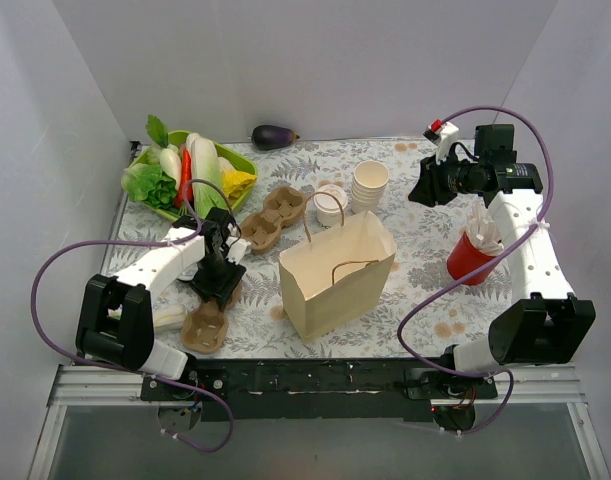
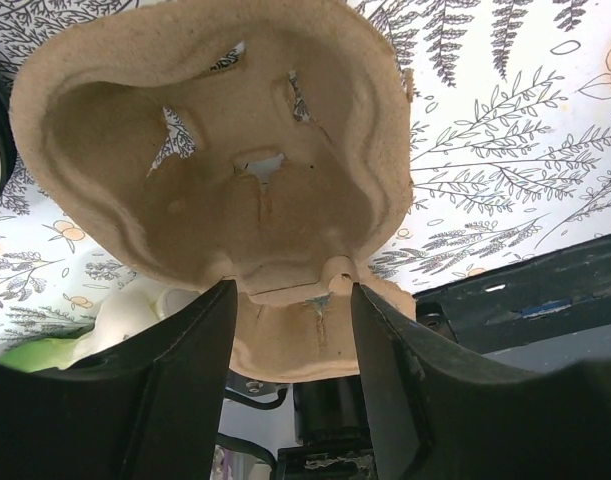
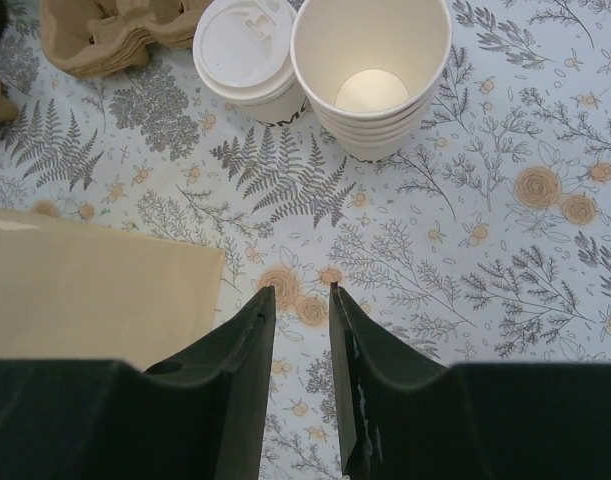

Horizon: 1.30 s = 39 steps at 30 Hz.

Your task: Pack the takeout coffee

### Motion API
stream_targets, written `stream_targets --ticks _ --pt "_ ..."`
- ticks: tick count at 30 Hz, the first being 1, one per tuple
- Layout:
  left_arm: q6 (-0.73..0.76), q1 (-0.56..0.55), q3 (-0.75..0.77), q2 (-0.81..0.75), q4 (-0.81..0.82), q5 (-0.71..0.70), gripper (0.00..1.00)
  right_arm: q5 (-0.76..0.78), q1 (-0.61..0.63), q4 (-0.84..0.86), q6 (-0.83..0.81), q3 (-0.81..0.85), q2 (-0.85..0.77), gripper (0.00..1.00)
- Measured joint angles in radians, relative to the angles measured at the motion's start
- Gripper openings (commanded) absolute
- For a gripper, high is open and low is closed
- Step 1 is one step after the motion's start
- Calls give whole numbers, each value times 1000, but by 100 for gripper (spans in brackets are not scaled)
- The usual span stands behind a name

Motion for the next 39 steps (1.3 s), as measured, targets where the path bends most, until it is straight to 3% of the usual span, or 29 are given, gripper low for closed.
stream_targets --ticks 31,36,39 --pt "1 0 24 108 16 -20 40 3 0 3 0 -25 0 37" --pt "-1 0 24 108 8 -23 26 4 0 4 0 -25 0 37" --pt "1 0 26 108 5 -22 13 4 0 4 -1 -25 1 37"
